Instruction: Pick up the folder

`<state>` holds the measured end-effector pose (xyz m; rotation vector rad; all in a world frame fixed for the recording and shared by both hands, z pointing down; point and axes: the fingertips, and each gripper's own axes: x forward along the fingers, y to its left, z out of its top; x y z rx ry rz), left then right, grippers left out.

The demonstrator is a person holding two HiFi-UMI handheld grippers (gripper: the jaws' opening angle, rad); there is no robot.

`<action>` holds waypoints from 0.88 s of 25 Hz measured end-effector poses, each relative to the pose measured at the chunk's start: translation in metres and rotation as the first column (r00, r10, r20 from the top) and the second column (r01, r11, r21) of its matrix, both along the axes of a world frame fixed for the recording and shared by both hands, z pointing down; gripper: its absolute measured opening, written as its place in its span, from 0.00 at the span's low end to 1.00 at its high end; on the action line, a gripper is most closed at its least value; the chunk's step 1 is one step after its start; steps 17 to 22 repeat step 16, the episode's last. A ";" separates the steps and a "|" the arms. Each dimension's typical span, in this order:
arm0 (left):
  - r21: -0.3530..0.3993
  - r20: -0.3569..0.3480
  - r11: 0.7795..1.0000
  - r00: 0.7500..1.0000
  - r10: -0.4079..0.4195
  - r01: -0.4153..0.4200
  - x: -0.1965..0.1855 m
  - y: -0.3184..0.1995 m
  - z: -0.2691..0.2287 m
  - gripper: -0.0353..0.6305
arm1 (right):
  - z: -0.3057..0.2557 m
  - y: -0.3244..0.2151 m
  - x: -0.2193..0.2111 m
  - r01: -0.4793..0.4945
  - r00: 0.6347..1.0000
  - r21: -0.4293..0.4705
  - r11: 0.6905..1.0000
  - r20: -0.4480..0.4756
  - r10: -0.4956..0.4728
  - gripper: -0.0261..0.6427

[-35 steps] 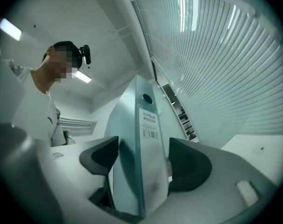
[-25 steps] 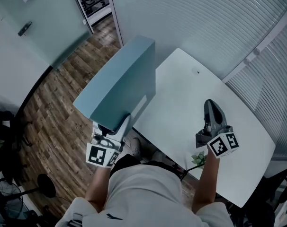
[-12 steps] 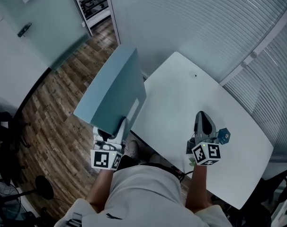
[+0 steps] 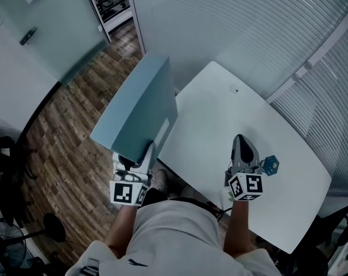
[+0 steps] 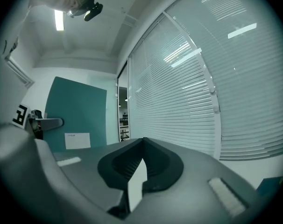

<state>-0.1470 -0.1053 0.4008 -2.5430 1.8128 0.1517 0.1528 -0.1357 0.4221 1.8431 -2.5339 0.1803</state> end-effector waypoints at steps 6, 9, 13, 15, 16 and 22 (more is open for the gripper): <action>-0.005 0.009 1.000 1.000 -0.002 0.002 -0.001 -0.005 0.005 0.51 | 0.012 -0.002 -0.006 0.019 0.998 -0.022 1.000 -0.052 -0.020 0.02; -0.006 0.008 1.000 1.000 -0.005 0.005 -0.001 -0.005 0.006 0.51 | 0.016 -0.002 -0.008 0.025 0.996 -0.026 0.999 -0.085 -0.027 0.02; -0.009 0.010 1.000 1.000 -0.008 0.008 0.000 -0.005 0.012 0.51 | 0.024 -0.002 -0.006 0.029 0.995 -0.032 0.999 -0.094 -0.032 0.03; -0.011 0.015 1.000 1.000 -0.008 0.008 0.002 -0.003 0.015 0.51 | 0.028 0.000 -0.005 0.028 0.995 -0.034 0.999 -0.092 -0.031 0.03; -0.012 0.018 1.000 1.000 -0.008 0.008 0.002 -0.001 0.017 0.51 | 0.030 0.001 -0.004 0.028 0.995 -0.034 0.999 -0.090 -0.031 0.03; -0.012 0.018 1.000 1.000 -0.008 0.008 0.002 -0.001 0.017 0.51 | 0.030 0.001 -0.004 0.028 0.995 -0.034 0.999 -0.090 -0.031 0.03</action>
